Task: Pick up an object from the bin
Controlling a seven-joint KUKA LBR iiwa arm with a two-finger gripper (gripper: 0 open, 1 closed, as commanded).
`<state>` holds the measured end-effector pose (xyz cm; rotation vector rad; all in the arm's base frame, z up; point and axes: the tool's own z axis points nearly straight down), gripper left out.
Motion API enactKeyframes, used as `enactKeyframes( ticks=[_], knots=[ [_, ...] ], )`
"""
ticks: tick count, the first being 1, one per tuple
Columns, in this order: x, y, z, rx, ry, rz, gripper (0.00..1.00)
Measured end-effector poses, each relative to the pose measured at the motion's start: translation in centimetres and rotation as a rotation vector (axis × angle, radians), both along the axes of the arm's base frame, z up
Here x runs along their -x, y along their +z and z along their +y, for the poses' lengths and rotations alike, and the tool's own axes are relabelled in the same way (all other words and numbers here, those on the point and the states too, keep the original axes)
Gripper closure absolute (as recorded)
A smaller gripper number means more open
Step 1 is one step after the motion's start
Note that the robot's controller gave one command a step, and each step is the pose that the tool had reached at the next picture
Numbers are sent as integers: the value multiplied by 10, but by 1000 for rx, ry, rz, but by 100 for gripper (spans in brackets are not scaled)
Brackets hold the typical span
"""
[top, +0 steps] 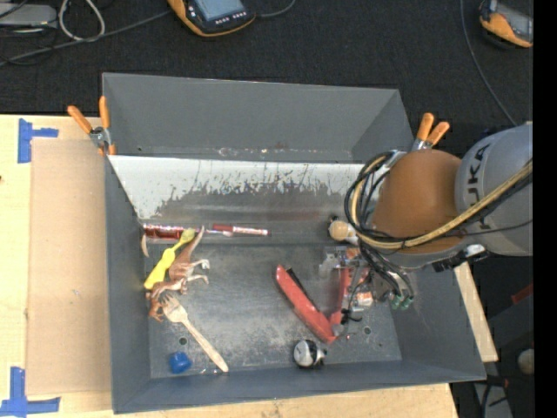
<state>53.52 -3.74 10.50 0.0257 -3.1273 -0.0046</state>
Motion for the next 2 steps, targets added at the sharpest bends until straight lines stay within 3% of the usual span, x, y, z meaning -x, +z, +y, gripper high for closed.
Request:
enactKeyframes(
  ticks=[1,2],
  knots=[
    [31,-20,-3,2,-129,-1,0],
    [53,-35,8,-2,141,-9,100]
  ],
)
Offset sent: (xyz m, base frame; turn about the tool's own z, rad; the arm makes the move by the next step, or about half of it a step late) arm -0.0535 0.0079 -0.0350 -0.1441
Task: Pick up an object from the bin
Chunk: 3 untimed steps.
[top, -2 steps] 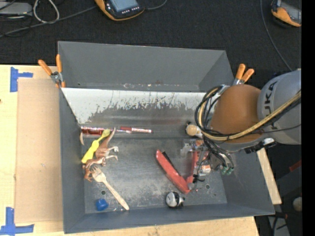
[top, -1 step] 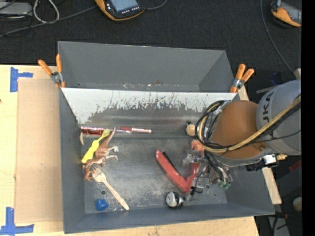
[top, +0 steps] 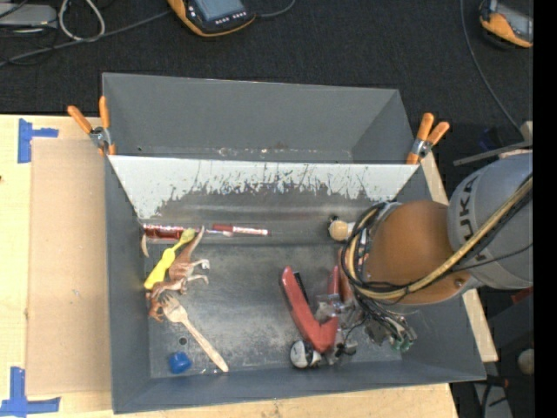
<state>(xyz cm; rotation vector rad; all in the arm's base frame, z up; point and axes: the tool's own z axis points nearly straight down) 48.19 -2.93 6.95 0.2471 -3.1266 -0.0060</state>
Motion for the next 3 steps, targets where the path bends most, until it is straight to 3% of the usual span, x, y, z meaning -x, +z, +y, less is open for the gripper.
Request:
enactKeyframes(
  ticks=[1,2,3],
  knots=[
    [0,0,0,0,-1,0,100],
    [4,19,3,0,5,13,100],
    [-24,66,45,-3,184,12,100]
  ],
)
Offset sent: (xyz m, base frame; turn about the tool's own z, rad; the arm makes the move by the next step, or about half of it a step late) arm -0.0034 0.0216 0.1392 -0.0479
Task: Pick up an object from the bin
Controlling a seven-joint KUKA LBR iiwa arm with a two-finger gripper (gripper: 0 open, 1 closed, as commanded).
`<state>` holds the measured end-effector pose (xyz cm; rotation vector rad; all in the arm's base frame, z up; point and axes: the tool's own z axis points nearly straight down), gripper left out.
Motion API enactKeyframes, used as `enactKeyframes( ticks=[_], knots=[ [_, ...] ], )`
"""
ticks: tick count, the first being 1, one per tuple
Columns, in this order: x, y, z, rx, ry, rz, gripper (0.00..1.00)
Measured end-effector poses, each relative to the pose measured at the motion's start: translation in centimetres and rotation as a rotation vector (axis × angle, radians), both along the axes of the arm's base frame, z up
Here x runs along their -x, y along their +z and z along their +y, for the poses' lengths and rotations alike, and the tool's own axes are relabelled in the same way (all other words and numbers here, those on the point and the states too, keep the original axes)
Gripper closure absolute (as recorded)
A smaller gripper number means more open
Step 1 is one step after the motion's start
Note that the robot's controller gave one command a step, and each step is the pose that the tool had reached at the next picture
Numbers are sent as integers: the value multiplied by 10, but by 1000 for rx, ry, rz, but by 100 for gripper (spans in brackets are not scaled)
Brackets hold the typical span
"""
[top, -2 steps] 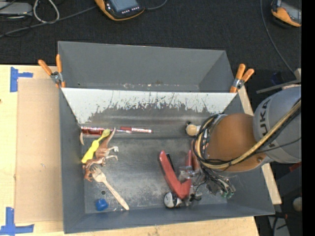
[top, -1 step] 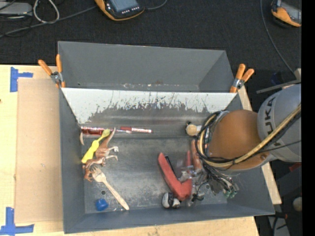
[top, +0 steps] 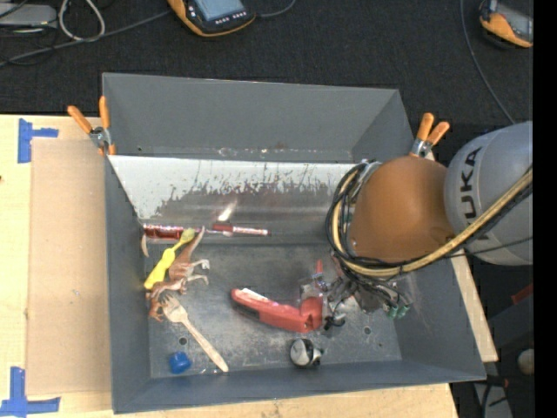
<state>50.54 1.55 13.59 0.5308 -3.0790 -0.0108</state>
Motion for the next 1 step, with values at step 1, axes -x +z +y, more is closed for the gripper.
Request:
enactKeyframes(
  ticks=[1],
  knots=[
    [-5,68,-10,-1,66,3,100]
  ],
)
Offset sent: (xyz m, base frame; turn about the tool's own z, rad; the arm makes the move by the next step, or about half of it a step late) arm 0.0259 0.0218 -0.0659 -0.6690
